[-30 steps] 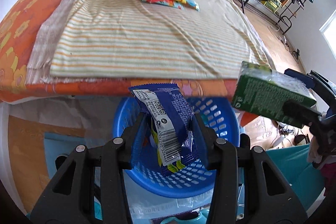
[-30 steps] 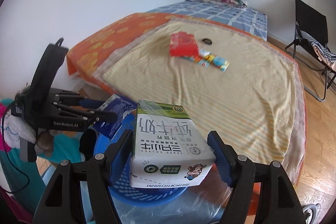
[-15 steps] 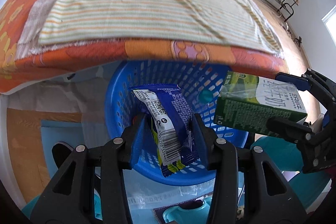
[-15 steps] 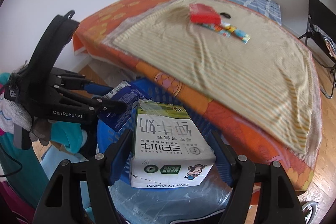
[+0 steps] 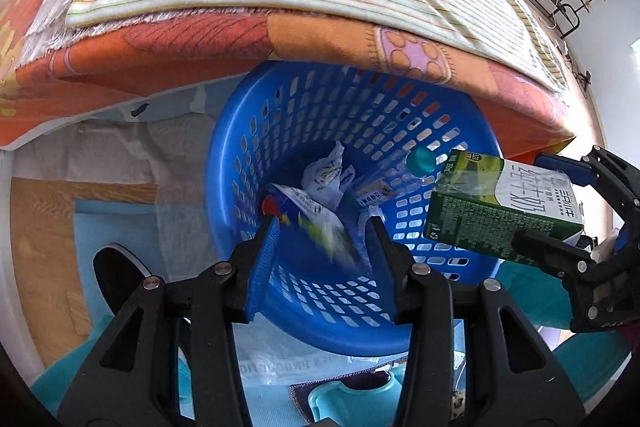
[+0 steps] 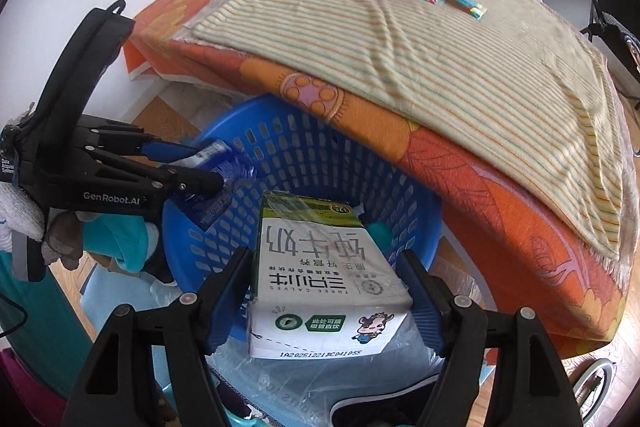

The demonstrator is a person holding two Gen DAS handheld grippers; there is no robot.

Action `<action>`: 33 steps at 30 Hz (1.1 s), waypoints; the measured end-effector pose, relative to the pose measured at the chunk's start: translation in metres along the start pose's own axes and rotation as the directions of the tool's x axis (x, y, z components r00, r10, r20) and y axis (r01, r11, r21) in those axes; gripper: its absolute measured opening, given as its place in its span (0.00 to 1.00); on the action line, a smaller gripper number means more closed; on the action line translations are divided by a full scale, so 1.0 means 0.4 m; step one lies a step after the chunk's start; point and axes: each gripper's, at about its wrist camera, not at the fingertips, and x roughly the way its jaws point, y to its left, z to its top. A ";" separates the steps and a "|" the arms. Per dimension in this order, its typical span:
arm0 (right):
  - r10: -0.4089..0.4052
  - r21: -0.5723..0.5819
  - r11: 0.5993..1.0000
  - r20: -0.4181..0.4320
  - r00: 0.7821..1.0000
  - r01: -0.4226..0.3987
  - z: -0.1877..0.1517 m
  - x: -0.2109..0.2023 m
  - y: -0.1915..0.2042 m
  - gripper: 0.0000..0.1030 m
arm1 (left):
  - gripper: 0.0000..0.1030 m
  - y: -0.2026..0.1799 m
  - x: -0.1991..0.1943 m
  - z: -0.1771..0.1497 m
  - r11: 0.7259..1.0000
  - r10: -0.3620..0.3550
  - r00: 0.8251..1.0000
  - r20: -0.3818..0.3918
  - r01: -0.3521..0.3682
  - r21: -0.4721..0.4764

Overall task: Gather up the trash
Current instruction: 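Carry the wrapper and milk carton over the blue basket and open both grippers, then move both open grippers back over the striped cloth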

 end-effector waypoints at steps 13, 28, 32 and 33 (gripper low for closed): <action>-0.039 -0.015 0.999 -0.009 0.999 0.039 0.007 0.010 0.008 0.84 | 0.53 0.013 0.007 0.013 1.000 0.009 1.000 -0.007 -0.009 -0.028; -0.042 -0.010 0.999 0.014 0.999 0.042 0.013 -0.009 0.005 0.86 | 0.64 0.017 -0.010 0.025 0.999 0.005 1.000 0.013 -0.005 -0.046; -0.034 0.010 0.999 0.053 0.998 0.033 0.026 -0.034 -0.007 0.87 | 0.64 0.015 -0.027 0.040 0.998 -0.008 1.000 0.027 0.010 -0.058; -0.031 0.015 0.999 0.063 0.998 0.030 0.030 -0.040 -0.009 0.88 | 0.64 0.014 -0.031 0.044 0.998 -0.011 0.999 0.031 0.013 -0.059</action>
